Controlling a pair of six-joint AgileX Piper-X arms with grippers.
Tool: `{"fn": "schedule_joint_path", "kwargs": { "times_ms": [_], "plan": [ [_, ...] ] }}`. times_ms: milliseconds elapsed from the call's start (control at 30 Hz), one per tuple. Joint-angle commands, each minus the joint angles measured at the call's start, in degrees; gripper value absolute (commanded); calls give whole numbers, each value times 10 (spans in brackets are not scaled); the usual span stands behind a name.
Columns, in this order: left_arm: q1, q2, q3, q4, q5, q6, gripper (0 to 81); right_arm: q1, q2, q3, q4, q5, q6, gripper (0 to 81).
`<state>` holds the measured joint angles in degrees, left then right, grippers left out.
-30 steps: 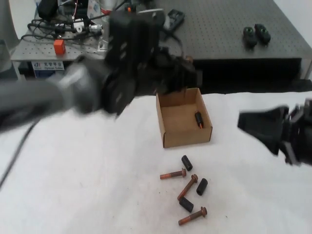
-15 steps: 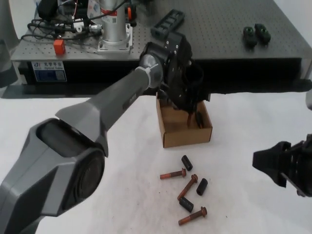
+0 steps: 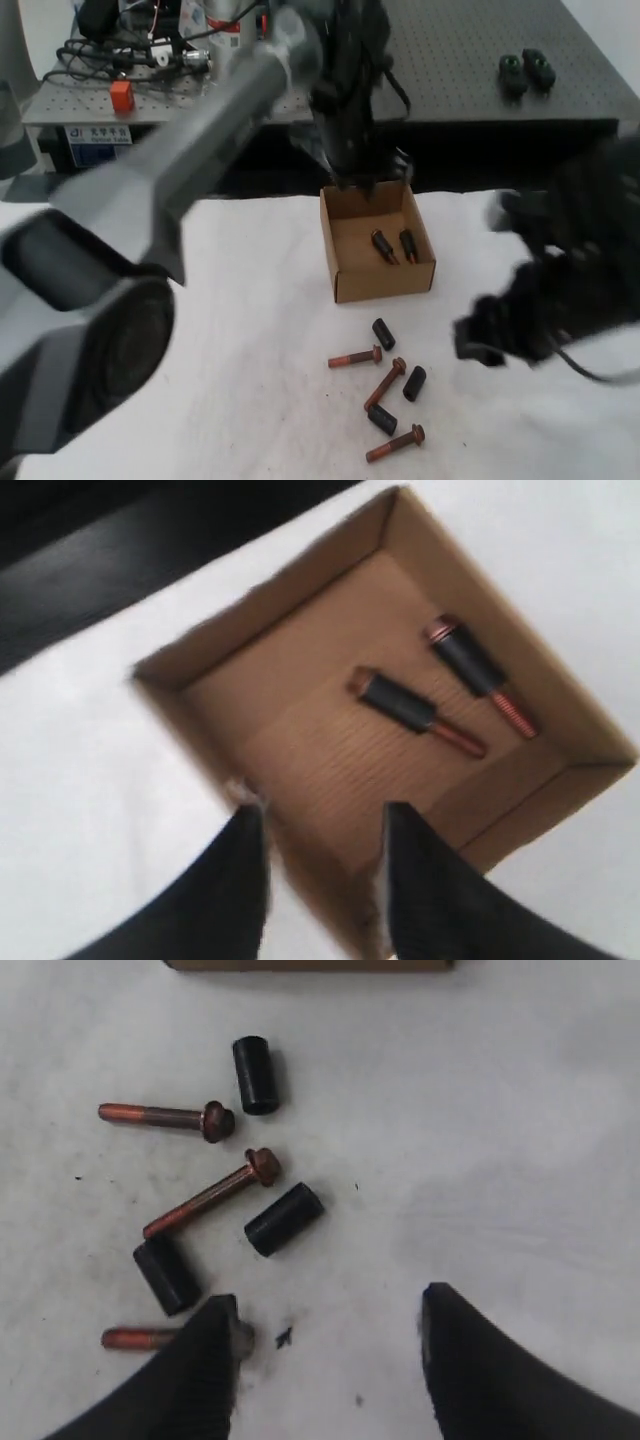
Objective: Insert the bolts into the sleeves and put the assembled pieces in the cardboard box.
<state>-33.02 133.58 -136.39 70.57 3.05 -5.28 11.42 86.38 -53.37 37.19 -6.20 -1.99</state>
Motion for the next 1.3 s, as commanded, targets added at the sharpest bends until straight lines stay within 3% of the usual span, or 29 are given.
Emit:
{"fn": "schedule_joint_path", "kwargs": {
  "times_ms": [0, 267, 567, 733, 867, 1000, 1167, 1267],
  "plan": [
    [7, -8, -1, 57, -110, 70, 260, 7, 17, -26, 9, 7, -24, 402],
    [24, -55, 88, 58, -122, 60, 258, 55, 210, -208, 69, 18, -83, 359],
    [24, -190, 325, -73, -127, 57, 258, 65, 288, -251, 72, 66, -97, 349],
    [24, -255, 443, -146, -57, 105, 258, 65, 300, -248, 91, 82, -113, 204],
    [24, -264, 495, -182, 51, 158, 258, 65, 296, -248, 98, 82, -122, 3],
    [23, -259, 524, -229, 126, 219, 261, 39, 262, -247, 120, 53, -102, 35],
    [9, -239, 524, -290, 129, 272, 369, -21, 167, -214, 152, -35, -78, 35],
    [-12, -220, 518, -294, 130, 336, 369, -55, 95, -163, 148, -54, -66, 35]
  ]
}}
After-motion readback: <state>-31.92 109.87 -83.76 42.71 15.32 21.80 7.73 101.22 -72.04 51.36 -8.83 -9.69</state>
